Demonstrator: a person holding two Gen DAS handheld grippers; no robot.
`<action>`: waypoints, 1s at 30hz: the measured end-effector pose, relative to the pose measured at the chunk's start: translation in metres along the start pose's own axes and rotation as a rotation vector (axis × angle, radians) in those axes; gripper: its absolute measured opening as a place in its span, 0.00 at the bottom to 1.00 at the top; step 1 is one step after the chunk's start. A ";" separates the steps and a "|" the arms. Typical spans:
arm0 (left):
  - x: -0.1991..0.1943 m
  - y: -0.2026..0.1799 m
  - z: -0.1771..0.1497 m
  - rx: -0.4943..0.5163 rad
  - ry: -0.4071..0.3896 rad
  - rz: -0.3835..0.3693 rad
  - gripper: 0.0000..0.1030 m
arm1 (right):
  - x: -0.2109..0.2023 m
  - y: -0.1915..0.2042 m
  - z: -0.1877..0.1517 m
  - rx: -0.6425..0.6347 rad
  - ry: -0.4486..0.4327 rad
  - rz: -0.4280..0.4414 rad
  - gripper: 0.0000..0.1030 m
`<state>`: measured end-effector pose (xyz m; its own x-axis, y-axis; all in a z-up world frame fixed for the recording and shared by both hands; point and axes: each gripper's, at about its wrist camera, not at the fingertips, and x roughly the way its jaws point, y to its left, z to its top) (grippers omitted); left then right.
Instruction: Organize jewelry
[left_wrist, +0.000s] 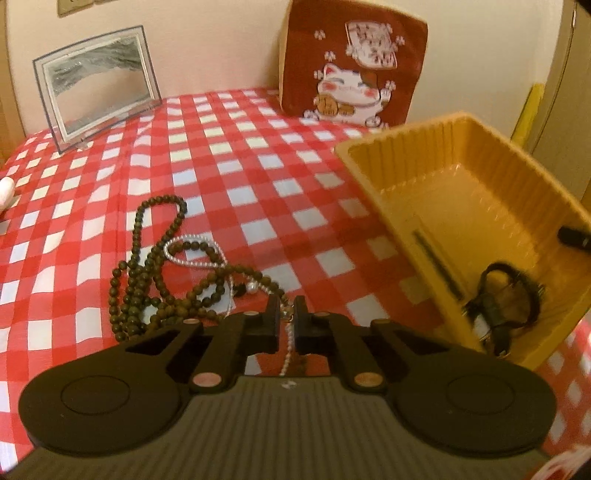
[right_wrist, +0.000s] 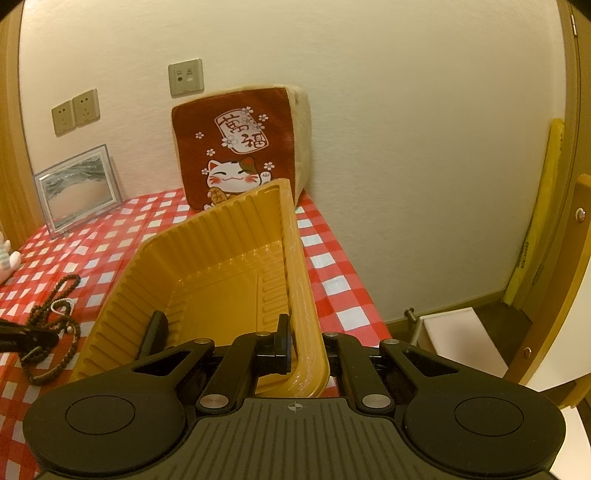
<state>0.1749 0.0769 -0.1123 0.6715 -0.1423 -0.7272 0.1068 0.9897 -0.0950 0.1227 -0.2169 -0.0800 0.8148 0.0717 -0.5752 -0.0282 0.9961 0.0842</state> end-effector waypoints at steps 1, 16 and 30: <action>-0.005 -0.001 0.003 -0.009 -0.010 -0.006 0.06 | 0.000 0.000 0.000 0.000 -0.001 0.001 0.05; 0.001 -0.087 0.033 -0.006 -0.039 -0.239 0.06 | -0.001 0.001 0.000 -0.002 -0.004 0.002 0.05; 0.008 -0.113 0.038 -0.013 -0.026 -0.261 0.10 | -0.003 0.002 0.002 -0.001 -0.007 0.008 0.05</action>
<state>0.1964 -0.0368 -0.0818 0.6410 -0.3931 -0.6593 0.2695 0.9195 -0.2862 0.1214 -0.2148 -0.0770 0.8186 0.0797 -0.5688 -0.0356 0.9955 0.0882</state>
